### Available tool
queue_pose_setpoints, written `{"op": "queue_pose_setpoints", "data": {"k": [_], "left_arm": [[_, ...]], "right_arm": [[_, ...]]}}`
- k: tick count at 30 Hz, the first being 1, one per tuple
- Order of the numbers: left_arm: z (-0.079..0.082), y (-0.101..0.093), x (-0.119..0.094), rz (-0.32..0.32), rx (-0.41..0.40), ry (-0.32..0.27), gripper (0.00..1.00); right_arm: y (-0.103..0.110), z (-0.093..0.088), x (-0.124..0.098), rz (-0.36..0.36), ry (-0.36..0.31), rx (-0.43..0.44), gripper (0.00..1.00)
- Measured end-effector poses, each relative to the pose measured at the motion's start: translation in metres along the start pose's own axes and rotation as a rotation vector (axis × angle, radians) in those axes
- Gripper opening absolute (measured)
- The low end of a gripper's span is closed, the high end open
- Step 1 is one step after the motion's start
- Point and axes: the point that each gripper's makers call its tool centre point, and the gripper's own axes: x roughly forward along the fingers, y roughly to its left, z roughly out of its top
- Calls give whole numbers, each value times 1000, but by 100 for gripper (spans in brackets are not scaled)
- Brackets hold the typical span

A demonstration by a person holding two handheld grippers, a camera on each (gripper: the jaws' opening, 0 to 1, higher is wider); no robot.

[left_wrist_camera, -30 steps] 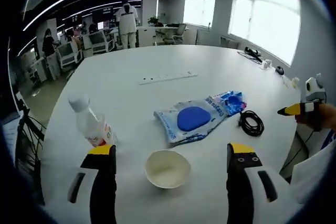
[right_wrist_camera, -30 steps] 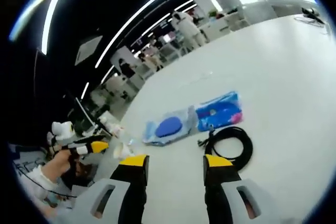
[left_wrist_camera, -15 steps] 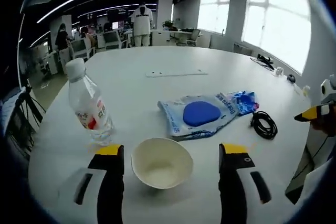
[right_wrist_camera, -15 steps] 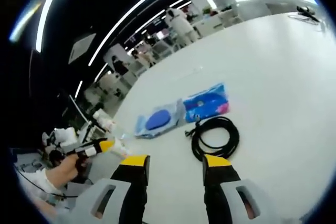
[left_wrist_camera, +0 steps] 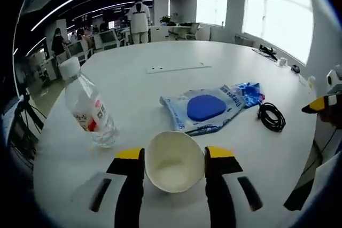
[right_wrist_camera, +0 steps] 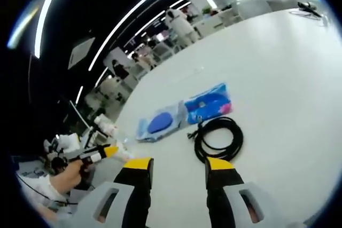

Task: Arrange the tabletop items into an orderly group along one side of the table until the central work area is clear of visible clutter.

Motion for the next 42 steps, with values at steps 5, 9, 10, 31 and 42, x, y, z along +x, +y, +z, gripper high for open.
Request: {"op": "queue_pose_setpoints", "data": {"k": [5,9,10,31,42], "left_arm": [[13,7,1,8,11,-12,43],[28,13,2,21,-4,-27,43],[31,15,3,25,-5,-27,43],[80,42,55,33,-79,15,44],[75,34,77,8,-74,54,44]], "right_arm": [[-1,0,0,2,-5,18,37],[0,0,1,6,-9,25,37],[0,0,1,6,-10,25,37],[-10,2,1,0,-11,50,38],[-13,8,9,3,-15,82,38]]}}
